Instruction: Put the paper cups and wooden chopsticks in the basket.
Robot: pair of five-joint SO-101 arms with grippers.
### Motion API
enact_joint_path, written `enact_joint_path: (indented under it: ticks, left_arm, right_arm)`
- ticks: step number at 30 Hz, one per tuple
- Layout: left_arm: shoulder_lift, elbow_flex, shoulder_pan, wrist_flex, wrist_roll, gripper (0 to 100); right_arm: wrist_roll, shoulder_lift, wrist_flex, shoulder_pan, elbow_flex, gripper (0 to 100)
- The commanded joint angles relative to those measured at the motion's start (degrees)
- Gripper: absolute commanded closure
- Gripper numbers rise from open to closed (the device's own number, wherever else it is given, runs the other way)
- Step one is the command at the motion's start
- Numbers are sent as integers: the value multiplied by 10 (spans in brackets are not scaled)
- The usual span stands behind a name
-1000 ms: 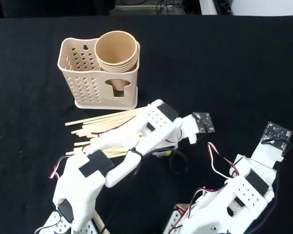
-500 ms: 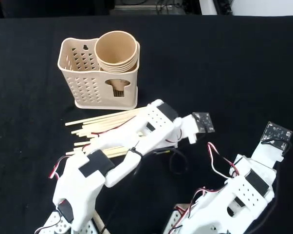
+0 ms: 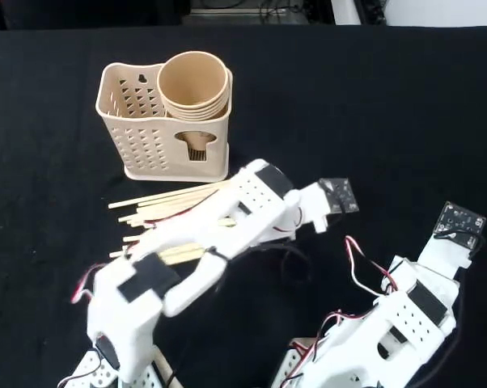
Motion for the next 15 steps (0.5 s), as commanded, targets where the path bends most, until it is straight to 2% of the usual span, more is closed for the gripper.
enact_joint_path:
  ticks: [1, 7, 10, 15]
  left_arm:
    - [-111, 39, -8, 4, 8, 970]
    - [-264, 131, -47, -44, 8, 970]
    - [-335, 139, -84, -37, 9, 970]
    - [-500, 138, -143, -11, 52, 970]
  right_arm:
    - [2, -10, -10, -6, -3, 983]
    - [2, -10, -10, -5, -3, 983]
    - [2, -10, -10, -4, -3, 983]
    - [2, -10, -21, -4, 0, 983]
